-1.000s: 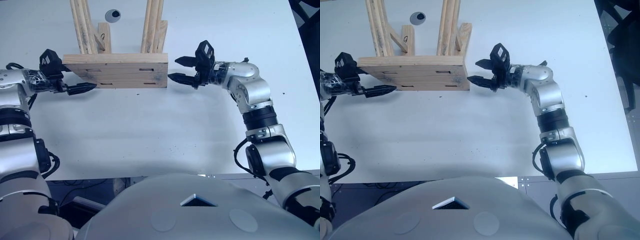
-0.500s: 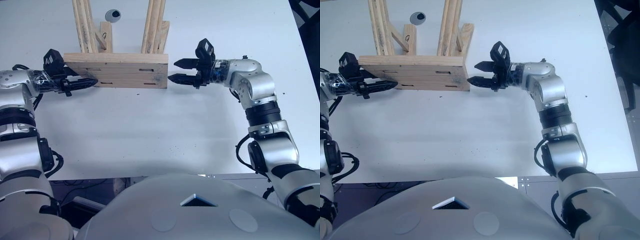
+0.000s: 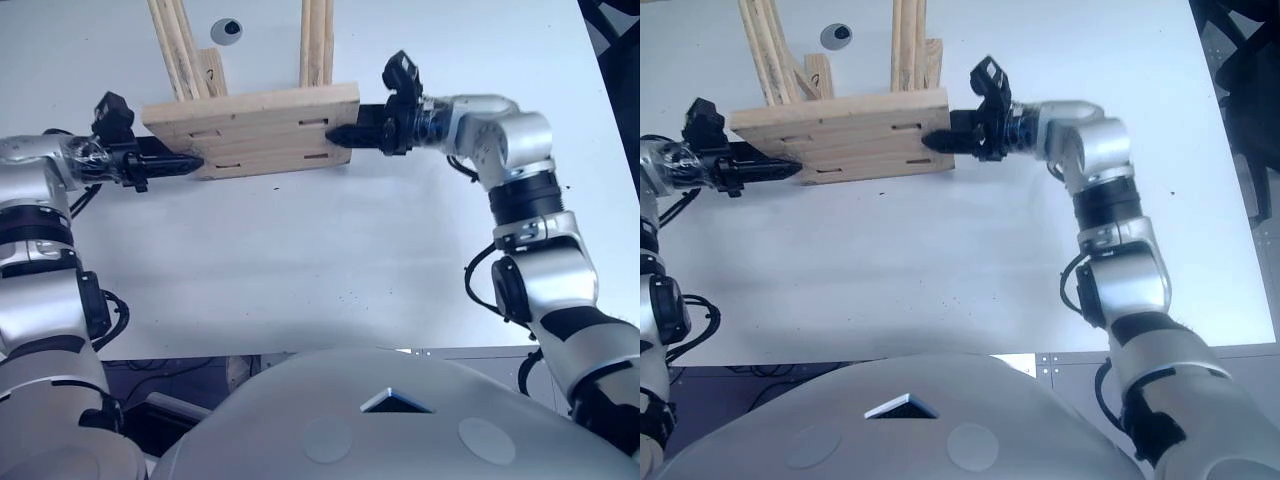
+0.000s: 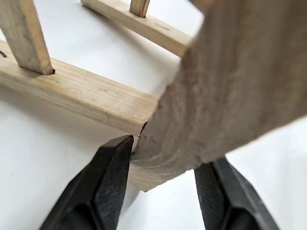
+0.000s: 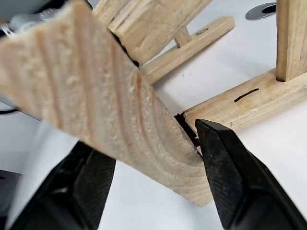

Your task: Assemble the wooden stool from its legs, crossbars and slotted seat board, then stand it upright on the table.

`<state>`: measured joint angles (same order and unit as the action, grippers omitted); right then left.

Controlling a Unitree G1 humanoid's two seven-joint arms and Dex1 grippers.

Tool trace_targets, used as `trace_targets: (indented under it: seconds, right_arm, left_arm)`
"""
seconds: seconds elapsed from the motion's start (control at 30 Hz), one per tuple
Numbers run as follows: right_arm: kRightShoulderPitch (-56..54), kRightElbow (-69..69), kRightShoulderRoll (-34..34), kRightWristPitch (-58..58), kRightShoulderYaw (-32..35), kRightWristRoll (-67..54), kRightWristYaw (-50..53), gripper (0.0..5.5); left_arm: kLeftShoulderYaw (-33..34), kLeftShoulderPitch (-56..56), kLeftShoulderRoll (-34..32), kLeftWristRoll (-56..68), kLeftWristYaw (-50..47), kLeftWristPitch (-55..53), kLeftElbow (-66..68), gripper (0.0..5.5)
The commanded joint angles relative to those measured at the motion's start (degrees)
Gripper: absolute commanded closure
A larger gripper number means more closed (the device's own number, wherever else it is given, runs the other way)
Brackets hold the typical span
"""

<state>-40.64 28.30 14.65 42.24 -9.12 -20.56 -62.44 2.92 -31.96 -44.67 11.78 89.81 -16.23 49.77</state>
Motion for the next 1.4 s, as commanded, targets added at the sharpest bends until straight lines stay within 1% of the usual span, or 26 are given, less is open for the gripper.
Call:
trace_targets:
  seconds: [0.03, 0.13, 0.17, 0.2, 0.23, 0.27, 0.33, 0.4, 0.43, 0.5, 0.63, 0.7, 0.77, 0.83, 0.87, 0.9, 1.0, 1.03, 1.07, 1.1, 1.17, 1.2, 1.23, 1.3, 1.33, 1.4]
  right_arm:
    - [-3.53, -4.27, 3.51, 26.31, 0.64, -9.31, -3.74, 2.99]
    - [-5.13, -10.09, 4.83, 42.17, 3.67, -17.03, -3.33, 3.2]
    - [-6.0, -9.78, 4.6, 46.33, 5.53, -18.6, -2.44, 3.23]
    - [-7.53, -7.61, 4.82, 48.64, 7.72, -21.24, -1.26, 3.27]
    - [-8.86, -5.97, 5.35, 49.83, 9.28, -23.78, -0.46, 3.28]
    - [-10.1, -4.9, 6.07, 50.25, 10.6, -26.2, 0.08, 3.3]
    - [-12.87, -1.61, 6.93, 50.26, 13.74, -30.55, 1.84, 3.43]
    - [-17.4, 5.71, 7.17, 50.26, 17.68, -33.27, 4.22, 3.65]
    - [-20.49, 11.1, 6.91, 50.26, 20.87, -32.29, 6.23, 3.81]
    - [-24.05, 18.04, 6.23, 50.26, 26.15, -30.29, 10.74, 3.94]
    - [-27.67, 26.66, 4.77, 48.49, 33.97, -27.46, 18.51, 4.18]
    - [-29.58, 33.35, 4.47, 43.34, 38.34, -27.34, 24.51, 4.19]
    - [-30.29, 36.62, 3.52, 37.3, 40.91, -26.42, 30.22, 4.19]
    - [-30.24, 37.53, 2.32, 33.24, 42.28, -25.83, 33.49, 4.19]
    - [-30.13, 38.31, 1.9, 31.73, 43.21, -25.96, 35.15, 4.19]
    - [-29.86, 38.78, 1.56, 30.57, 43.83, -26.04, 36.31, 3.82]
    - [-28.6, 39.36, 0.58, 28.84, 45.86, -26.75, 38.54, 3.34]
    - [-28.25, 39.39, 0.44, 28.55, 46.5, -27.03, 38.9, 3.21]
    - [-27.79, 39.08, 0.29, 28.05, 46.82, -27.06, 39.09, 2.96]
    - [-27.32, 38.39, 0.16, 27.82, 46.96, -27.06, 38.9, 2.79]
    - [-25.27, 32.73, -0.4, 29.0, 45.45, -27.23, 36.03, 2.48]
    - [-22.49, 26.34, -1.03, 28.92, 43.24, -27.04, 34.23, 2.39]
    - [-18.66, 18.03, -1.73, 27.98, 39.9, -26.44, 32.47, 2.39]
    - [-7.39, -3.16, -3.67, 24.21, 33.57, -25.19, 31.97, 2.39]
    - [-0.84, -13.82, -4.29, 20.62, 29.44, -22.97, 32.7, 2.57]
    - [10.57, -28.53, -5.91, 11.67, 22.65, -16.58, 36.35, 2.8]
  left_arm:
    - [6.9, -1.49, -2.96, 13.28, -0.98, -29.73, -15.59, 3.6]
    - [10.58, 4.41, -3.14, 16.13, -9.89, -49.35, -33.84, 3.6]
    - [13.87, 5.78, -2.18, 16.68, -12.36, -57.36, -40.45, 3.6]
    - [18.47, 4.26, -0.45, 15.65, -14.31, -66.36, -44.66, 3.6]
    - [22.11, 2.22, 0.66, 14.96, -16.47, -72.16, -46.55, 3.6]
    - [24.94, -0.55, 1.28, 13.91, -18.92, -75.24, -46.58, 3.6]
    - [28.43, -7.63, 1.66, 12.4, -23.4, -76.27, -42.61, 3.6]
    - [32.84, -15.69, 3.46, 9.72, -29.36, -76.27, -37.87, 3.6]
    - [35.31, -19.47, 5.56, 7.55, -33.42, -76.27, -36.47, 3.6]
    - [39.06, -24.51, 9.14, 4.73, -41.12, -76.27, -34.59, 3.6]
    - [44.06, -31.14, 14.26, 0.16, -53.81, -76.21, -31.07, 3.78]
    - [46.24, -33.66, 17.21, -1.41, -60.49, -74.02, -28.31, 3.98]
    - [45.65, -33.87, 18.97, -1.53, -65.46, -67.23, -24.29, 4.01]
    - [45.04, -32.64, 19.23, -0.19, -66.84, -61.39, -20.46, 4.01]
    - [44.86, -31.86, 19.13, 0.56, -67.24, -59.29, -18.9, 3.87]
    - [45.24, -31.34, 19.19, 1.39, -67.96, -57.33, -17.61, 3.78]
    - [46.3, -29.72, 19.59, 4.83, -68.49, -47.77, -16.41, 3.35]
    - [46.74, -29.19, 20.01, 6.41, -68.21, -44.45, -16.98, 3.23]
    - [46.92, -28.5, 20.55, 7.92, -67.76, -41.5, -17.87, 3.0]
    - [46.21, -27.34, 21.24, 9.09, -66.93, -38.46, -19.39, 2.85]
    - [42.61, -22.79, 23.64, 9.84, -64.73, -30.08, -24.82, 2.58]
    - [39.49, -19.0, 25.37, 8.87, -63.91, -24.67, -28.48, 2.42]
    - [37.11, -15.54, 27.21, 7.92, -64.2, -20.3, -31.7, 2.42]
    - [33.55, -7.27, 30.82, 5.34, -66.01, -12.08, -37.51, 2.42]
    - [33.39, -3.5, 32.39, 4.78, -67.57, -9.65, -39.41, 2.59]
    - [32.0, 3.58, 33.46, 2.28, -68.81, -4.79, -41.7, 2.8]
